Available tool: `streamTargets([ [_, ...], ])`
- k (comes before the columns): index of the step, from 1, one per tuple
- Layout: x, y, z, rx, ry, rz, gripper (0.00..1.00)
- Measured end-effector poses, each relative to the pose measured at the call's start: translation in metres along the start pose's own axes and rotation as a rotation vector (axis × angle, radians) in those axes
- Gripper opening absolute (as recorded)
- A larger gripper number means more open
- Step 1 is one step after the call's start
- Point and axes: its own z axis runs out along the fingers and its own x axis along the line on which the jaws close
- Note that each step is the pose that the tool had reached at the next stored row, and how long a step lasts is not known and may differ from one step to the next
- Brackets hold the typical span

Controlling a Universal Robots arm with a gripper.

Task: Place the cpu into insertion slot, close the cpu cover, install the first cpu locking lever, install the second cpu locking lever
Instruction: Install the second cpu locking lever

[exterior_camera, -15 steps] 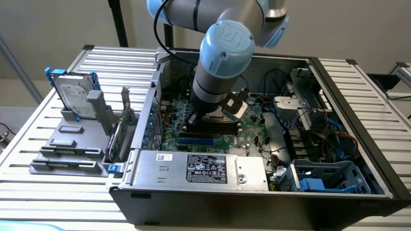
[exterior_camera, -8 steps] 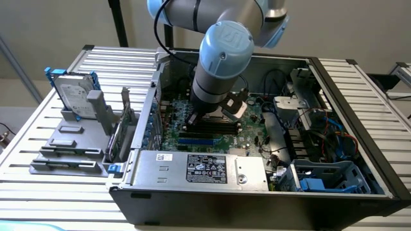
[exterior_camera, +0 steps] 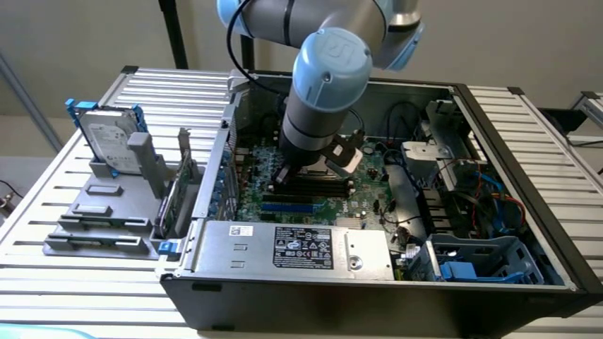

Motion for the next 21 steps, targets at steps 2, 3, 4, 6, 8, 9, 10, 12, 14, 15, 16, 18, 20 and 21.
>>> streamTargets([
  [2, 0.0, -0.0001, -0.0002, -0.0027, -0.0043, 0.001, 0.11],
  [3, 0.0, -0.0002, -0.0007, -0.0038, -0.0058, 0.001, 0.11],
  [4, 0.0, -0.0005, -0.0015, -0.0046, -0.0068, 0.001, 0.11],
  [6, 0.002, -0.0013, -0.0044, -0.0054, -0.0078, 0.001, 0.11],
  [8, 0.003, -0.0027, -0.009, -0.0061, -0.0096, 0.001, 0.11],
  [9, 0.003, -0.0033, -0.0112, -0.0064, -0.0099, 0.001, 0.11],
  [10, 0.004, -0.004, -0.0134, -0.0065, -0.0102, 0.001, 0.11],
  [12, 0.005, -0.0056, -0.0183, -0.0067, -0.0105, 0.001, 0.11],
  [14, 0.007, -0.0081, -0.0252, -0.0067, -0.0106, 0.001, 0.11],
  [15, 0.007, -0.0096, -0.0287, -0.0067, -0.0105, 0.001, 0.11],
  [16, 0.008, -0.0113, -0.0323, -0.0067, -0.0105, 0.001, 0.11],
  [18, 0.009, -0.0138, -0.0372, -0.0069, -0.0107, 0.001, 0.11],
  [20, 0.009, -0.014, -0.0378, -0.0067, -0.0106, 0.001, 0.11],
  [21, 0.009, -0.0141, -0.0378, -0.0066, -0.0105, 0.001, 0.11],
])
